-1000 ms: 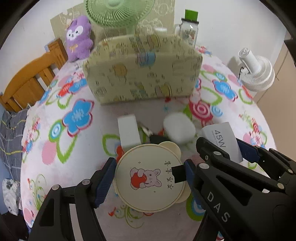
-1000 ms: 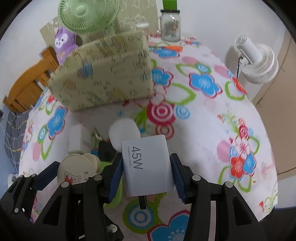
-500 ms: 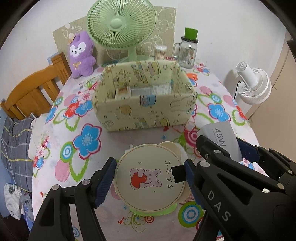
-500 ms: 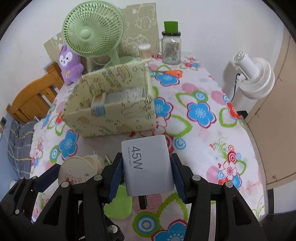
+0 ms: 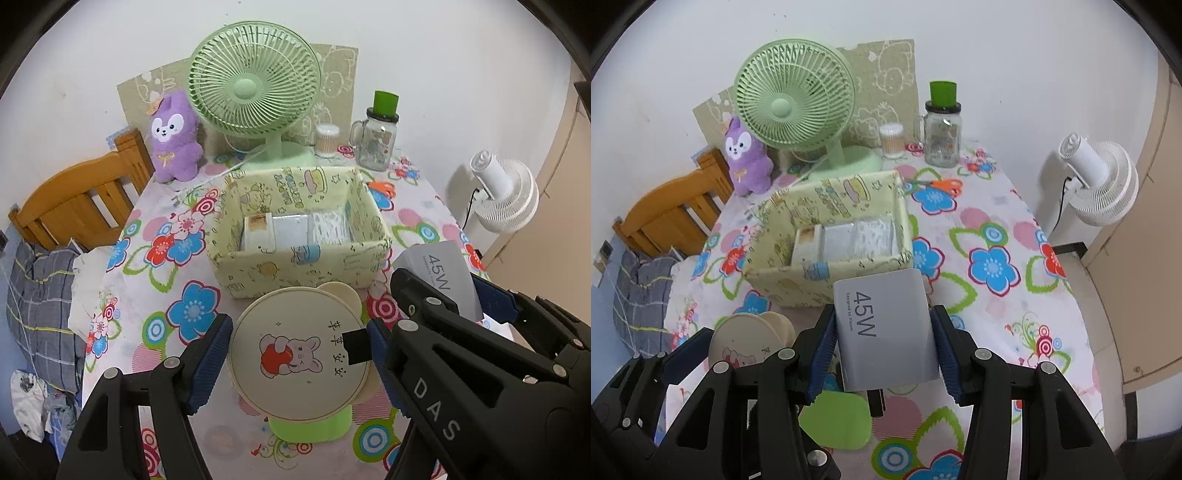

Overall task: Organize rigid objects
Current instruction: 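Carry the white charger and bear-printed container over the cream fabric box with both tools, then lower both items into the fabric box and open both tools, then withdraw both tools from the fabric box toward the remaining items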

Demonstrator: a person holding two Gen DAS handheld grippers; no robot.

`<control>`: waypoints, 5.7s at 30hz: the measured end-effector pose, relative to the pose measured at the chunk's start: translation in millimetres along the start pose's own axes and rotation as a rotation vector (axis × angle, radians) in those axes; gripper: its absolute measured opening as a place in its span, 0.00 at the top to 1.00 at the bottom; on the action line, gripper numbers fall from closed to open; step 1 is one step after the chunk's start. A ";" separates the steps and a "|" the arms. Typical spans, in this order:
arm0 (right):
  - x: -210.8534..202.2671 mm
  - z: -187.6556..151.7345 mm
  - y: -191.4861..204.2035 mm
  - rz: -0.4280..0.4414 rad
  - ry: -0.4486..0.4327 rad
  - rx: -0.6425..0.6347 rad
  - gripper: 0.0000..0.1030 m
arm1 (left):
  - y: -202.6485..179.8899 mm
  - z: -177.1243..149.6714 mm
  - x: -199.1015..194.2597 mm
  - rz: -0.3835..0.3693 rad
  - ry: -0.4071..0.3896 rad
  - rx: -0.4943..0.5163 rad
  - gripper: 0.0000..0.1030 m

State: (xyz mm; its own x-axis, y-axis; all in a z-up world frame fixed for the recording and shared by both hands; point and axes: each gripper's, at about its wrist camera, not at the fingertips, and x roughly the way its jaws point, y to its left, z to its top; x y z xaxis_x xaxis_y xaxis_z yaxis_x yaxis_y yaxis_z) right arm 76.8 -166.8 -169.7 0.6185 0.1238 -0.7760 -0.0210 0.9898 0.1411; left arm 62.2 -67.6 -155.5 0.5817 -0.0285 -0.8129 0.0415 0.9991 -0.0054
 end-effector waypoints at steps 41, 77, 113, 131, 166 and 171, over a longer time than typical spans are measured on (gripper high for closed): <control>42.4 85.7 17.4 0.013 -0.014 -0.026 0.48 | 18.3 82.3 34.7 0.017 -0.043 -0.006 0.26; 171.6 116.7 41.0 0.118 0.121 -0.060 0.47 | 49.3 111.5 142.6 0.073 0.070 -0.034 0.26; 183.1 121.0 -1.4 -0.196 0.102 -0.014 0.14 | 18.2 118.0 181.9 0.039 0.085 0.001 0.24; 155.4 103.2 7.6 -0.128 0.097 -0.002 0.13 | 24.1 103.6 147.3 0.077 0.070 0.016 0.13; 28.1 71.3 21.2 -0.087 -0.029 -0.038 0.13 | 22.0 65.4 25.1 0.102 -0.048 -0.010 0.14; 17.6 61.6 23.8 -0.069 -0.019 -0.046 0.13 | 22.4 54.5 14.5 0.077 -0.039 -0.013 0.14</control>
State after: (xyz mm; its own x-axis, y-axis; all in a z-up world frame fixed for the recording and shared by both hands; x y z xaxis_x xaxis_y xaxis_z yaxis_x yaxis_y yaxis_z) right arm 135.6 -145.4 -142.2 0.6343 0.0543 -0.7712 -0.0136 0.9982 0.0591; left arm 115.8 -47.4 -135.7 0.6140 0.0476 -0.7879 -0.0152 0.9987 0.0486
